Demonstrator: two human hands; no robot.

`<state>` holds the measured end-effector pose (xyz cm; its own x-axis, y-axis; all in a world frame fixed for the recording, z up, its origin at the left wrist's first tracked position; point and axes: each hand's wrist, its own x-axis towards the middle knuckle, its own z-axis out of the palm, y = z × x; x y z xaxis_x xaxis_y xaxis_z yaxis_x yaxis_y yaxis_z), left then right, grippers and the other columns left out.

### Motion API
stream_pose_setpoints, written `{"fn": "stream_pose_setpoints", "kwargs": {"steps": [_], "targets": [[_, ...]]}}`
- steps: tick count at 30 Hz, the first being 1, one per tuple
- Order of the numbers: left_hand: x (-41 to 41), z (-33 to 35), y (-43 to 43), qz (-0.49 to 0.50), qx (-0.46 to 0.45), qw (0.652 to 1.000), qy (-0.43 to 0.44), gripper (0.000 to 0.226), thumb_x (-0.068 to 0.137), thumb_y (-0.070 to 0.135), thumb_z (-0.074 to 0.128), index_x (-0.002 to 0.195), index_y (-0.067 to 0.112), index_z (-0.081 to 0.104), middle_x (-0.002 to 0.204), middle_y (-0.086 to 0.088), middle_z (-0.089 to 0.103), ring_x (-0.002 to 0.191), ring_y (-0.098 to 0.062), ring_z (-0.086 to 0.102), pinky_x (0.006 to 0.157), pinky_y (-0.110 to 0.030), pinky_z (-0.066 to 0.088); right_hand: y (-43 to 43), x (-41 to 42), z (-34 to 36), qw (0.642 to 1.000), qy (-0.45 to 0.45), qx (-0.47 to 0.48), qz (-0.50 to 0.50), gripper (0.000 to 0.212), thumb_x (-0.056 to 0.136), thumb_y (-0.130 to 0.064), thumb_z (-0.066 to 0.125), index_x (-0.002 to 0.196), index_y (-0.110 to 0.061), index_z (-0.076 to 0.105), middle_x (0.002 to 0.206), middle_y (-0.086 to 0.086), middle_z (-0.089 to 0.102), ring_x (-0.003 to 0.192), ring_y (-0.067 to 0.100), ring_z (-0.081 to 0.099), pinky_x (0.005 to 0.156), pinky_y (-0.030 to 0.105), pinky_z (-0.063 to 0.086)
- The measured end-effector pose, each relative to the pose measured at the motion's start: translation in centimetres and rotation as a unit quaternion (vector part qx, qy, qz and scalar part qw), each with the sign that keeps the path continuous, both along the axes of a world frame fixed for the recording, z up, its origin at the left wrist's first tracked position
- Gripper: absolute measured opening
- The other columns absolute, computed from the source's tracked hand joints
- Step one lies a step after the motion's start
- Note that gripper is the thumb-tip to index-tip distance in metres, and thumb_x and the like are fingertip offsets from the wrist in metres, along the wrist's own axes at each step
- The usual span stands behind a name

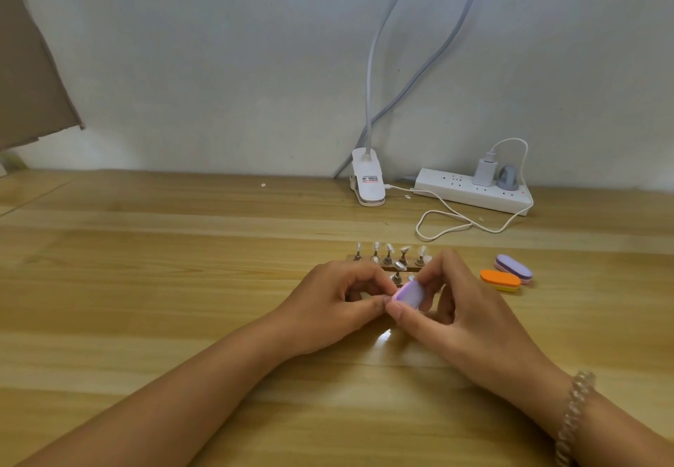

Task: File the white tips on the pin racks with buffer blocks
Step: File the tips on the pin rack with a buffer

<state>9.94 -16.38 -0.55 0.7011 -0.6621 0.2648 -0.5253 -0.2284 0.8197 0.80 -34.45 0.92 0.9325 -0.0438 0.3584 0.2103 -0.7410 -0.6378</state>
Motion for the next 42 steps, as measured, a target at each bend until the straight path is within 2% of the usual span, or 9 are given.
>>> {"fn": "stream_pose_setpoints", "kwargs": {"steps": [2,7,11,16,19,25,30,35,42], "targets": [[0.02,-0.02,0.04,-0.002,0.006,1.000,-0.007,0.007,0.091,0.013,0.069,0.096,0.016,0.073,0.083,0.012,0.069,0.065,-0.011,0.053,0.062,-0.033,0.044,-0.10,-0.03,-0.01,0.999,-0.024,-0.033,-0.029,0.041,0.073,-0.065,0.064,0.091,-0.032,0.049,0.082,-0.020,0.058,0.067,0.007,0.054,0.055,0.025,0.038],[-0.08,-0.13,-0.09,-0.001,0.020,1.000,-0.023,0.010,0.092,0.010,0.067,0.096,0.017,0.074,0.083,0.013,0.068,0.066,-0.020,0.054,0.065,-0.036,0.044,0.28,-0.28,-0.14,0.997,-0.023,-0.066,0.021,0.042,0.070,-0.071,0.059,0.089,-0.036,0.045,0.085,-0.019,0.057,0.068,0.010,0.054,0.053,0.025,0.040],[-0.17,-0.03,-0.07,0.004,0.016,0.999,-0.030,0.004,0.090,0.023,0.069,0.092,0.022,0.072,0.083,0.013,0.069,0.062,-0.005,0.047,0.060,-0.029,0.039,-0.22,0.25,-0.30,0.998,-0.030,-0.039,-0.028,0.043,0.072,-0.069,0.062,0.087,-0.032,0.047,0.076,-0.015,0.057,0.067,0.008,0.053,0.056,0.028,0.041],[-0.28,0.10,-0.13,0.011,0.009,1.000,-0.016,0.007,0.092,0.012,0.068,0.095,0.016,0.073,0.089,0.002,0.073,0.071,-0.028,0.058,0.070,-0.043,0.050,0.17,-0.02,-0.36,0.998,-0.018,-0.062,-0.003,0.045,0.068,-0.073,0.059,0.086,-0.035,0.043,0.077,-0.016,0.056,0.069,0.008,0.056,0.054,0.027,0.042],[-0.33,0.22,-0.10,0.010,0.004,1.000,-0.014,0.004,0.092,0.018,0.070,0.093,0.020,0.072,0.087,0.005,0.072,0.073,-0.027,0.059,0.072,-0.047,0.050,-0.32,0.20,-0.36,0.998,-0.033,-0.031,-0.042,0.043,0.071,-0.069,0.062,0.086,-0.032,0.046,0.076,-0.013,0.057,0.068,0.007,0.056,0.057,0.032,0.046],[-0.35,0.36,-0.13,0.013,0.015,0.999,-0.025,0.009,0.093,0.014,0.067,0.099,0.012,0.073,0.089,-0.001,0.073,0.081,-0.037,0.062,0.073,-0.051,0.051,0.14,-0.02,-0.33,0.999,-0.025,-0.036,-0.005,0.040,0.072,-0.067,0.062,0.088,-0.034,0.047,0.082,-0.020,0.057,0.070,0.005,0.054,0.056,0.023,0.036],[-0.20,0.17,-0.08,0.015,0.017,0.999,-0.027,0.007,0.093,0.017,0.067,0.097,0.017,0.073,0.072,0.016,0.063,0.062,-0.007,0.050,0.061,-0.032,0.042,0.06,0.04,-0.27,0.998,-0.041,-0.055,-0.003,0.037,0.076,-0.063,0.063,0.092,-0.033,0.048,0.087,-0.020,0.055,0.070,0.005,0.054,0.055,0.023,0.037],[-0.19,0.26,-0.12,0.014,0.024,0.999,-0.031,0.009,0.095,0.016,0.064,0.098,0.019,0.072,0.072,0.022,0.063,0.063,0.004,0.053,0.061,-0.022,0.041,0.08,-0.02,-0.06,0.998,-0.042,-0.043,-0.003,0.038,0.075,-0.065,0.063,0.091,-0.033,0.051,0.090,-0.018,0.058,0.073,0.004,0.055,0.055,0.019,0.035],[-0.48,0.34,-0.03,0.018,0.019,0.999,-0.031,0.013,0.097,0.013,0.061,0.101,0.018,0.072,0.074,0.014,0.064,0.062,-0.004,0.052,0.062,-0.030,0.044,0.40,-0.13,-0.08,0.998,-0.034,-0.054,0.017,0.034,0.075,-0.062,0.062,0.093,-0.036,0.051,0.096,-0.024,0.060,0.074,-0.003,0.058,0.057,0.013,0.039]]}}
